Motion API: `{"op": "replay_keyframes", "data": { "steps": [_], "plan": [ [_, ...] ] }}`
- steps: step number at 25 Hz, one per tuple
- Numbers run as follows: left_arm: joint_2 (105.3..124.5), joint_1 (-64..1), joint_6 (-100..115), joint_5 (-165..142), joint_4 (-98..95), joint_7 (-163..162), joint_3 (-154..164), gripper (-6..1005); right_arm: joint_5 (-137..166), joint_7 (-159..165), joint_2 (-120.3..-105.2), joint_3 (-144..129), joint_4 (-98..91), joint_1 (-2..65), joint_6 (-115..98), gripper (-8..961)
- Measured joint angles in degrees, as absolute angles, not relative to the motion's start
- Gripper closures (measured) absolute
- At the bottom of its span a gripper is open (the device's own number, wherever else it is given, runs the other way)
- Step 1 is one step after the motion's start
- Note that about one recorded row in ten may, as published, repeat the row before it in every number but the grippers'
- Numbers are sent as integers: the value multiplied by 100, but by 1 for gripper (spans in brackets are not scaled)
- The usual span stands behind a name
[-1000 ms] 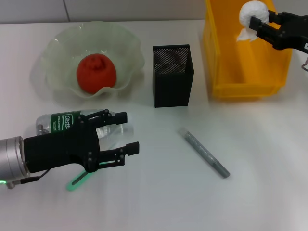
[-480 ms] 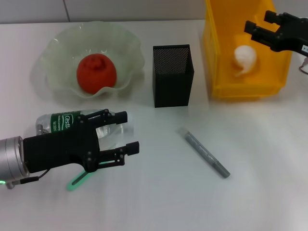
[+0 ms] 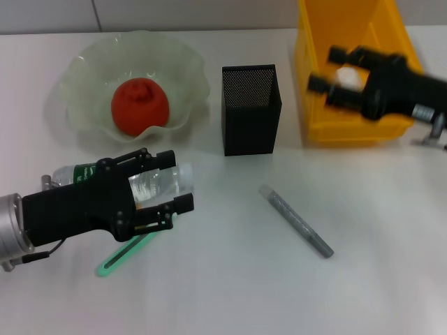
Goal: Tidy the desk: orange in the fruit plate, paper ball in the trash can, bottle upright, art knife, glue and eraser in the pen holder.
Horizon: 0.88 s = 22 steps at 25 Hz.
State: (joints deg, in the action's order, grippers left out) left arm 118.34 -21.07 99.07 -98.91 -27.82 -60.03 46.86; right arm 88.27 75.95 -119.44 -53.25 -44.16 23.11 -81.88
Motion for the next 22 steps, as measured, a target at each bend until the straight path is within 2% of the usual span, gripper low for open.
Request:
{"op": "replay_keyframes", "data": {
  "steps": [11,22],
  "plan": [
    [11819,-2083,9894,-9824,-2820,-6003,4629,217,8769,6092,-11965,-6117,-3356,2327,-8663,259],
    [11821,-2106,9837,-9824,-2836,-6003,4632,217,8747,6064,-11970,-6180,-3082,2332,-8822,258]
  ]
}}
